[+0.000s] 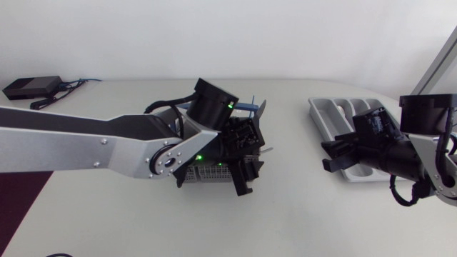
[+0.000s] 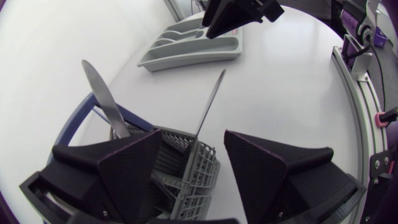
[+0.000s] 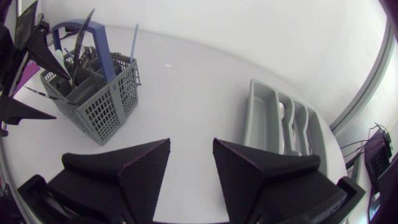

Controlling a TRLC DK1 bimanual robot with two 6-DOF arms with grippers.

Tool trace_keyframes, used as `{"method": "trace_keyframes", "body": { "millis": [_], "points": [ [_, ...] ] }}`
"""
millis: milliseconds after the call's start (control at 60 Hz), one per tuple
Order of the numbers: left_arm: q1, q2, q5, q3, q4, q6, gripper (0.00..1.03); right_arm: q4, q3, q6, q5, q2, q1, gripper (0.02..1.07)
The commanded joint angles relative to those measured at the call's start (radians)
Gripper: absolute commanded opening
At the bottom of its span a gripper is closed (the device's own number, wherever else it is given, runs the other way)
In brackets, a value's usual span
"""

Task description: Unload the cutlery basket into the drawer organizer.

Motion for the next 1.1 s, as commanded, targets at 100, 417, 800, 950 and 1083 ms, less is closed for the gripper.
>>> {"method": "trace_keyframes", "body": {
  "millis": [100,417,800,950,1083],
  "points": [
    [-0.015,0.050,-0.007,0.045,0.025,0.029,0.55,0.026,-0.050,-0.015,-0.015,-0.007,0.005,0.54],
    [-0.007,0.082,-0.007,0.058,0.045,0.052,0.39,0.041,-0.059,-0.024,-0.018,-0.005,0.003,0.54],
    [-0.002,0.099,-0.007,0.047,0.062,0.069,0.15,0.063,-0.074,-0.029,-0.018,-0.002,0.005,0.54],
    [0.001,0.105,-0.007,0.047,0.071,0.069,0.04,0.060,-0.079,-0.029,-0.023,-0.018,0.005,0.54],
    [0.002,0.085,-0.007,0.047,0.068,0.069,0.04,0.051,-0.082,-0.029,-0.030,-0.056,0.023,0.54]
  ]
}}
